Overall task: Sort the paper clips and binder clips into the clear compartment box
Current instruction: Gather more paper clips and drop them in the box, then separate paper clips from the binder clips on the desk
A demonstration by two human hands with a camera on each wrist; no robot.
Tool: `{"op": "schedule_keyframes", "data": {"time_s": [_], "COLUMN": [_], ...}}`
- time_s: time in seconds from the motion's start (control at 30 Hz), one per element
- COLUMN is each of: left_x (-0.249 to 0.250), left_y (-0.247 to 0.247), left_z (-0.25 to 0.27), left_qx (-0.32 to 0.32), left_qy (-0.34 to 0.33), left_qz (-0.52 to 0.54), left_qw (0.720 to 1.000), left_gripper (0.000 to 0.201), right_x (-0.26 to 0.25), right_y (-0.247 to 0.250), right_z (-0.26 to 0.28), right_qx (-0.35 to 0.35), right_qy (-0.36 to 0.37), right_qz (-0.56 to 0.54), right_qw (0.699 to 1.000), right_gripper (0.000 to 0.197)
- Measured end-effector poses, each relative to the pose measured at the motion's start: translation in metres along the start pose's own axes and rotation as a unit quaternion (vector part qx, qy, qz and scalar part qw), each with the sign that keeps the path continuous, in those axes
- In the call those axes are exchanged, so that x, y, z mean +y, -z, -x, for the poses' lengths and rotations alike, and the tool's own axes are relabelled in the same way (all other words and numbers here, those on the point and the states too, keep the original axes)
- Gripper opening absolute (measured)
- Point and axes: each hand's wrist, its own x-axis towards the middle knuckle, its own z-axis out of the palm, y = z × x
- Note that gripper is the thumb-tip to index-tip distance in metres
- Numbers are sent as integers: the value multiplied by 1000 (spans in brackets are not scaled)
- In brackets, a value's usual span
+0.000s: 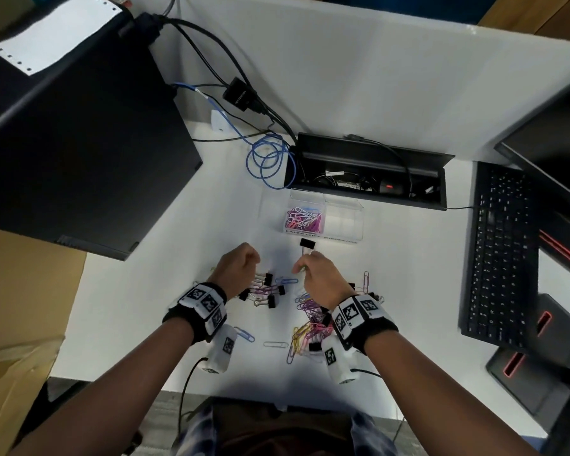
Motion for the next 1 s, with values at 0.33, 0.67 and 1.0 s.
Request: {"op": "schedule_keyframes", "data": {"time_s": [0.33, 0.67, 1.0], "left_x": [-29, -36, -56], "left_y": [-25, -18, 4], "left_z": [30, 36, 38], "left_qx": [-12, -43, 21], "left_qy": [-157, -151, -33], "left_qz": [-245, -132, 6], "left_qw": [957, 979, 999], "left_gripper": [13, 8, 25], "right_x": [4, -5, -13], "right_y": [-33, -30, -30], "right_z": [-3, 12, 14], "right_qx": [23, 14, -14], "right_qy": [37, -23, -15], "right_qz": [101, -43, -91], "right_qw": [994, 999, 996], "right_gripper": [17, 10, 34]}}
